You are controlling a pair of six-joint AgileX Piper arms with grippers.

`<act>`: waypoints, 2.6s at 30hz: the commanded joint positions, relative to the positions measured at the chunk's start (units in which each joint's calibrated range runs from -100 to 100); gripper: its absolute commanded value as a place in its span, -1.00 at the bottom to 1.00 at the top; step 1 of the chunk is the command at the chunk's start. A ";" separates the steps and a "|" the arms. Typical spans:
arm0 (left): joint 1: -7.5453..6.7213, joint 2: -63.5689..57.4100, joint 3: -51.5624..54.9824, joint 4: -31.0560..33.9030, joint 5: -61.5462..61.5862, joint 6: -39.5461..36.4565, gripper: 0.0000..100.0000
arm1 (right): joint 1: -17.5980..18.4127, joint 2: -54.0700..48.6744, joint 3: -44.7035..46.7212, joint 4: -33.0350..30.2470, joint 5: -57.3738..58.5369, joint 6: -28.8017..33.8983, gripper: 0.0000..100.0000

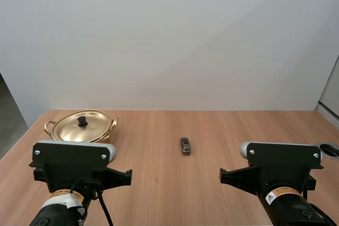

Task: Open the pot, put the car inside, and close it

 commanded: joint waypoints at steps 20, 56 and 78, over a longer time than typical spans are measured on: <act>-0.02 0.00 0.00 0.01 -0.05 -0.01 -1.00 | 0.01 0.00 0.00 0.01 -0.19 0.01 -1.00; -0.02 0.00 0.00 -0.04 -3.12 -0.47 -1.00 | 0.01 0.00 0.00 0.24 -0.55 0.01 -1.00; -0.02 0.00 -1.43 17.41 -26.65 7.31 -1.00 | 0.01 0.00 -3.06 -24.54 -41.66 0.37 -1.00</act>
